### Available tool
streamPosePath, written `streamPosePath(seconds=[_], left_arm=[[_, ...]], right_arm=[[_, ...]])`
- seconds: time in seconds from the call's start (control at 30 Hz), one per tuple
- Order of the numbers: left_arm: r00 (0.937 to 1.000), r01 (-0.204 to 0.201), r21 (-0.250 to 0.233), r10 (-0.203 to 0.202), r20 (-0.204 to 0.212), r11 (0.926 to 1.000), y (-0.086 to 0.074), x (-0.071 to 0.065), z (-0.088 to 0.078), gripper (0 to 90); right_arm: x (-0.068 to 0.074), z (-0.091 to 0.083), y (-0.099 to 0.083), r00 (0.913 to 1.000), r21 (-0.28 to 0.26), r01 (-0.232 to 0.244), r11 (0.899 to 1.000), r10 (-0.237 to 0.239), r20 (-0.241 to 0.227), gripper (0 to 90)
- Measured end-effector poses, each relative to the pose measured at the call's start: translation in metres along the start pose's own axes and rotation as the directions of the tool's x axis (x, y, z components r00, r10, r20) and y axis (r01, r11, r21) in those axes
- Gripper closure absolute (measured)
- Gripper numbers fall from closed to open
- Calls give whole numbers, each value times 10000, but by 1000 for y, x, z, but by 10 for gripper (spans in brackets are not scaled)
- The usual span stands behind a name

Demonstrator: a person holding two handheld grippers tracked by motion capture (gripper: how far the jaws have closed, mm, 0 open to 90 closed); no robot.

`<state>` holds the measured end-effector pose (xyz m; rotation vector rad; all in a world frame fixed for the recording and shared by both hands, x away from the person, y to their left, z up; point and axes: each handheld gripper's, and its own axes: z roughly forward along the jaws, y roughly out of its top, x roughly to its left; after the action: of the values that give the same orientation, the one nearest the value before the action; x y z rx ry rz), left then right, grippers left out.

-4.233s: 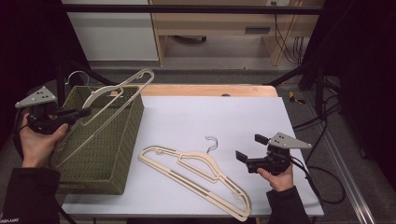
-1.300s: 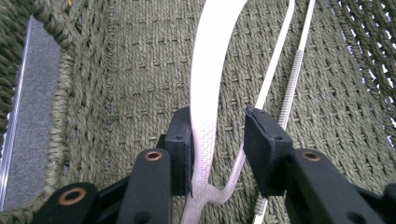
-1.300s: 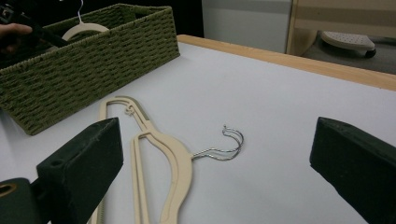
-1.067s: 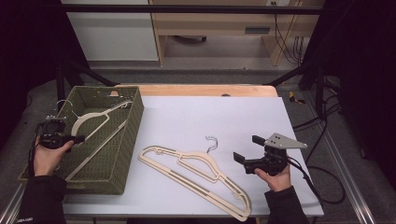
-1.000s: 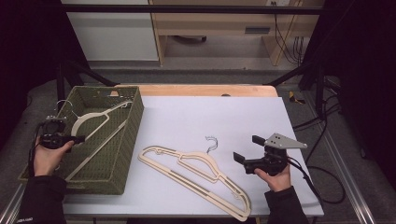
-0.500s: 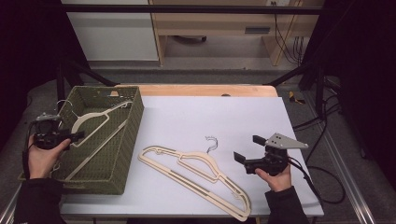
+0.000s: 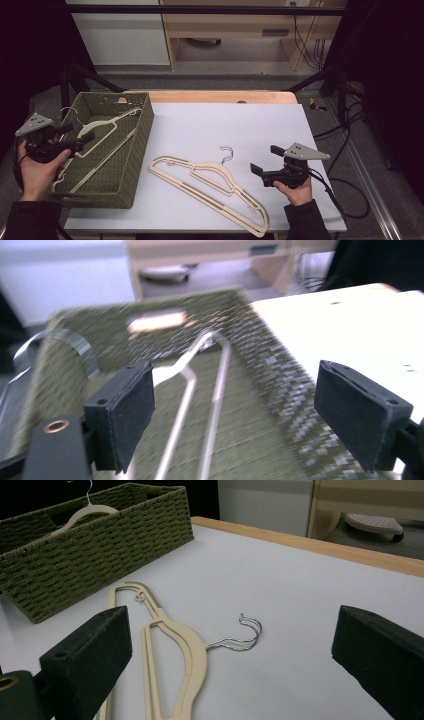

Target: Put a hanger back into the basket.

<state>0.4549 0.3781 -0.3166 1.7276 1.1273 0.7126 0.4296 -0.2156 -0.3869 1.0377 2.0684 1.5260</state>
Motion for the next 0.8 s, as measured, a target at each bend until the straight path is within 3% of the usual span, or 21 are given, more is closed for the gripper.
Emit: streamPosePath(seconds=[0.13,0.23,0.3,0.33,0.43,0.5,0.67,0.7,0.8], left_arm=[[9961,-496,-395,524,714,9980,9,-36,4,131],[9885,-798,-592,867,1237,9950,13,-61,7,115],[9809,-978,-731,1085,1612,9925,14,-78,11,112],[9742,-1154,-766,1279,1858,9904,15,-90,14,110],[9637,-1318,-834,1474,2228,9878,15,-109,22,102],[9516,-1448,-843,1621,2610,9859,14,-123,30,101],[9308,-1800,-777,1954,3088,9806,10,-149,47,100],[9234,-1878,-646,1986,3284,9801,8,-153,53,101],[9156,-1962,-402,1978,3502,9797,4,-162,66,102]], right_arm=[[0,0,0,10000,40,29,10000,-29,-16,35],[1,0,-1,10000,65,27,10000,-27,-42,36],[1,1,-1,10000,67,52,10000,-51,-44,37],[1,1,-1,9999,88,80,9999,-79,-83,38],[1,1,-1,9999,104,128,9999,-127,-113,40],[1,1,-1,9999,107,69,9999,-68,-98,40],[1,3,-2,9999,178,48,9998,-46,-103,40],[1,3,-2,9999,186,44,9998,-43,-103,41],[2,4,-3,9999,237,63,9997,-60,-143,41]])
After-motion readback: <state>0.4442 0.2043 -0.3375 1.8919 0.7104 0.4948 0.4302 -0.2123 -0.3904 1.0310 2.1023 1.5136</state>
